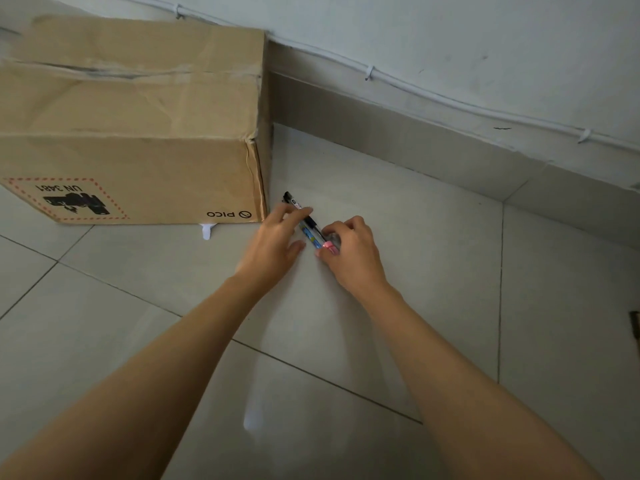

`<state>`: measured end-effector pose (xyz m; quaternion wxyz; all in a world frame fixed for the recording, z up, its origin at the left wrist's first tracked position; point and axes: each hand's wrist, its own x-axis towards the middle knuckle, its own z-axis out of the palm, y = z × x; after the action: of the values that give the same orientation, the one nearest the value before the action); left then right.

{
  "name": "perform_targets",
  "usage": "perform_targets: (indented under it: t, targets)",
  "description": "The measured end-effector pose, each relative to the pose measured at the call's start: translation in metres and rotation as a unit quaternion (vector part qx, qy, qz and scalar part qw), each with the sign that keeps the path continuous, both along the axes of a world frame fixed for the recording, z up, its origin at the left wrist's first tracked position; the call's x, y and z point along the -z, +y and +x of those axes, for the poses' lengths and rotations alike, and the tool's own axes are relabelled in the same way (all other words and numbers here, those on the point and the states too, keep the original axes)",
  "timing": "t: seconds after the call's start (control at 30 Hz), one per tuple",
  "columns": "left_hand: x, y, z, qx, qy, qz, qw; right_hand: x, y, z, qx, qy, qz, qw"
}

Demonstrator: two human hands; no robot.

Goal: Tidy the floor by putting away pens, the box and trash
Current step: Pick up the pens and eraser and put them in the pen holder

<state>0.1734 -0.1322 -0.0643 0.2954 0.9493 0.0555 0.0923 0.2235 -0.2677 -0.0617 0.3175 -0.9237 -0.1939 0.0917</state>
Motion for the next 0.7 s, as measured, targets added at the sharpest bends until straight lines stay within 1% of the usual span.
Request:
perform_targets:
  t: [0.07, 0.1, 0.17, 0.27, 0.37, 0.53, 0.6, 0.7]
  targets:
    - [0.004, 0.008, 0.003, 0.046, -0.014, 0.089, 0.995, 0.000, -0.004, 0.004, -0.003, 0.014, 0.013, 1.000]
    - [0.004, 0.011, 0.007, 0.065, -0.007, 0.118, 0.991, 0.000, -0.007, 0.006, -0.003, 0.022, 0.021, 1.000]
    - [-0.001, 0.016, 0.019, 0.109, 0.026, 0.147, 0.983, -0.001, -0.013, 0.010, -0.004, 0.039, 0.037, 0.999]
    - [-0.010, 0.017, 0.033, 0.155, 0.051, 0.136, 0.977, -0.002, -0.022, 0.015, -0.010, 0.046, 0.046, 0.998]
    - [-0.013, 0.016, 0.039, 0.166, 0.061, 0.108, 0.978, -0.002, -0.031, 0.018, -0.016, 0.043, 0.059, 0.997]
    - [-0.011, 0.010, 0.039, 0.171, 0.089, 0.099, 0.976, 0.000, -0.043, 0.018, -0.015, 0.022, 0.085, 0.996]
    - [-0.010, 0.006, 0.038, 0.170, 0.099, 0.108, 0.974, 0.001, -0.046, 0.017, -0.024, 0.007, 0.081, 0.996]
    - [-0.012, 0.001, 0.036, 0.169, 0.119, 0.140, 0.968, 0.004, -0.050, 0.014, -0.036, -0.038, 0.068, 0.996]
